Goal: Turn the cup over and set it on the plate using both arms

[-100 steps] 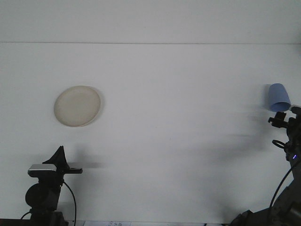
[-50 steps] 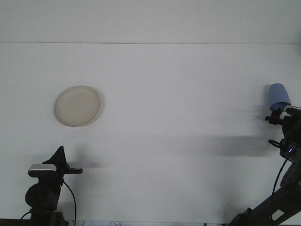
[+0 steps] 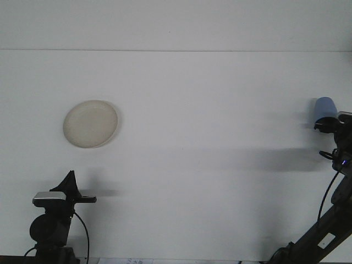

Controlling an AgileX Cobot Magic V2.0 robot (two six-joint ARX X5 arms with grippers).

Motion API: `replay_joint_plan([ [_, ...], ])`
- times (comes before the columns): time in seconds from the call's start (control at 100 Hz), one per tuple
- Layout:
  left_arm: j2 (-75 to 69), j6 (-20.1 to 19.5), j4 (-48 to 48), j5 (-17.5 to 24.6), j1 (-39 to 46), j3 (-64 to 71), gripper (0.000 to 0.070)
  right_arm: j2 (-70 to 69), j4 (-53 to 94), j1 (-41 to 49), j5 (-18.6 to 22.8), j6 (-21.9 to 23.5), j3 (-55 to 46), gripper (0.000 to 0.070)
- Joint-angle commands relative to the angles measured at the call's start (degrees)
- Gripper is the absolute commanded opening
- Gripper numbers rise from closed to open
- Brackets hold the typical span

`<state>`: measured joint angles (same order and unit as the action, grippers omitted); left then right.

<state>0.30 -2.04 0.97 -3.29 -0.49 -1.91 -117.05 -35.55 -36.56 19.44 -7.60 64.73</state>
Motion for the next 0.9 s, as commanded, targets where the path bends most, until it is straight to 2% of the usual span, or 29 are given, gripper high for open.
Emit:
replay_joint_plan([
  [0.0,-0.1,0.1,0.8,-0.3,0.1,1.1,0.0014,-2.2,-0.4,-0.5,0.2,0.0,1.6,0.0229],
  [0.11,-0.1,0.1,0.8,-0.3,0.1,1.1,0.0014,-2.3,-0.8,-0.4,0.4,0.0,1.7,0.0057],
  [0.16,-0.1,0.1,0.8,-0.3,0.1,1.1,0.0014,-2.3,-0.9,-0.4,0.7,-0.2,1.7,0.0004],
  [0.39,-0.1,0.1,0.8,-0.3,0.1,1.1,0.0014,-1.2,1.5,-0.5,2.2,0.7,1.7,0.0001],
  [0.59,-0.1,0.1,0.8,-0.3,0.1,1.1,0.0014,5.3,11.4,-0.1,2.2,1.0,1.7,0.0001],
  [0.76,-0.1,0.1,0.8,-0.3,0.1,1.1,0.0014,14.9,24.0,1.9,0.8,5.2,1.7,0.0001],
  [0.89,-0.1,0.1,0.8,-0.3,0.1,1.1,0.0014,23.4,34.2,5.5,-0.4,12.2,1.7,0.0001],
])
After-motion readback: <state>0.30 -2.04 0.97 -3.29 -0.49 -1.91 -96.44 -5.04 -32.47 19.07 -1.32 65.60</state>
